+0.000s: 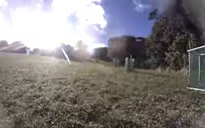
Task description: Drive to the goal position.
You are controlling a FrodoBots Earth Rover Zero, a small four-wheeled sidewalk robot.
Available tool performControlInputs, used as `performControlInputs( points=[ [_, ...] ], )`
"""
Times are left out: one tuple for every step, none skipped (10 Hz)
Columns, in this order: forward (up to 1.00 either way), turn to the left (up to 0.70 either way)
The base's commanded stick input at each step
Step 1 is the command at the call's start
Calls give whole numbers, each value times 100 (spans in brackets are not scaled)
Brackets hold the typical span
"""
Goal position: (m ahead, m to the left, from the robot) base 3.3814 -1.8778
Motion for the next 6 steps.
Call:
performControlInputs(
  points=[
    [50,0],
    [50,0],
    [50,0],
    [50,0],
    [50,0],
    [50,0]
  ],
)
